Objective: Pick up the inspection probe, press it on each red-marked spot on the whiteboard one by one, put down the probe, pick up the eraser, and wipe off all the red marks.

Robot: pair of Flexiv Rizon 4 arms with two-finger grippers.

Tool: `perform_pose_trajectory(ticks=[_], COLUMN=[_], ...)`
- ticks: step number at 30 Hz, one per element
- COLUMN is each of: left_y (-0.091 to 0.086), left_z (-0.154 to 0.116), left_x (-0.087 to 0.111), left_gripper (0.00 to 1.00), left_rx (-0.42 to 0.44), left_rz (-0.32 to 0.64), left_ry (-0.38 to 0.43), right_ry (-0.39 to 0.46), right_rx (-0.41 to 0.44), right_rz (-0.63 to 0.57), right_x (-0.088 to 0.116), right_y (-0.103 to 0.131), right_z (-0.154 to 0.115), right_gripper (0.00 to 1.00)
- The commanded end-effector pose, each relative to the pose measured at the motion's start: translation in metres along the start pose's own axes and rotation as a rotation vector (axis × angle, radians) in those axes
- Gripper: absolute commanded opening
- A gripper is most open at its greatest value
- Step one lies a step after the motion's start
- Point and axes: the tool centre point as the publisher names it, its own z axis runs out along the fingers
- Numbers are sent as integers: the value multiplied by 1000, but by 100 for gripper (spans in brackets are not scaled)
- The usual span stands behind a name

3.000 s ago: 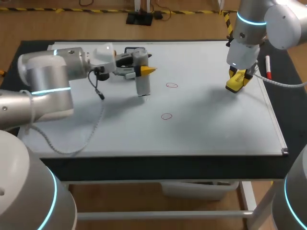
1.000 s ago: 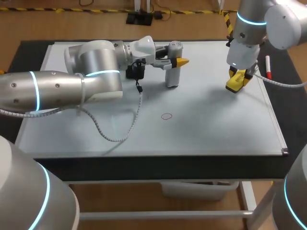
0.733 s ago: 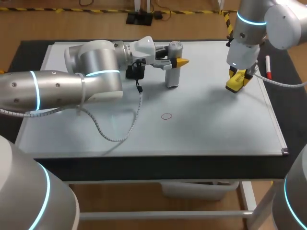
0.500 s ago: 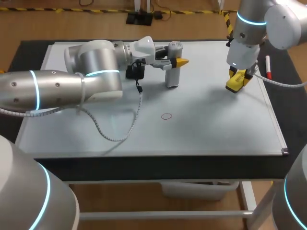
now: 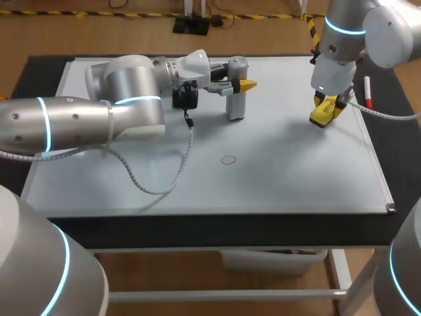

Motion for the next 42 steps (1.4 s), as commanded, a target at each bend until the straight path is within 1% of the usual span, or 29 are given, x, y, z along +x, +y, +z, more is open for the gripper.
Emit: perform_pose_trajectory(ticks=[1, 8, 14, 20, 26, 36, 42], left_y=[-15, -31, -35, -35, -30, -24, -21], left_z=[-13, -35, -59, -87, -122, -183, -213], left_x=[5, 9, 9, 10, 9, 2, -3], left_gripper=[0, 0, 0, 0, 0, 0, 0], left_rx=[-3, 11, 6, 1, -8, -29, -33], left_rz=[-1, 4, -4, -7, -17, -20, -23], left_ry=[-12, -31, -63, -97, -149, -238, -282], right_ry=[3, 3, 3, 3, 3, 3, 3], right_rx=[1, 1, 1, 1, 1, 1, 1], right_rz=[-2, -2, -2, -2, -2, -2, -2], right_x=[0, 0, 0, 0, 0, 0, 0], right_y=[-1, -1, -1, -1, -1, -1, -1], right_z=[-1, -1, -1, -1, -1, -1, -1], right_gripper=[0, 0, 0, 0, 0, 0, 0])
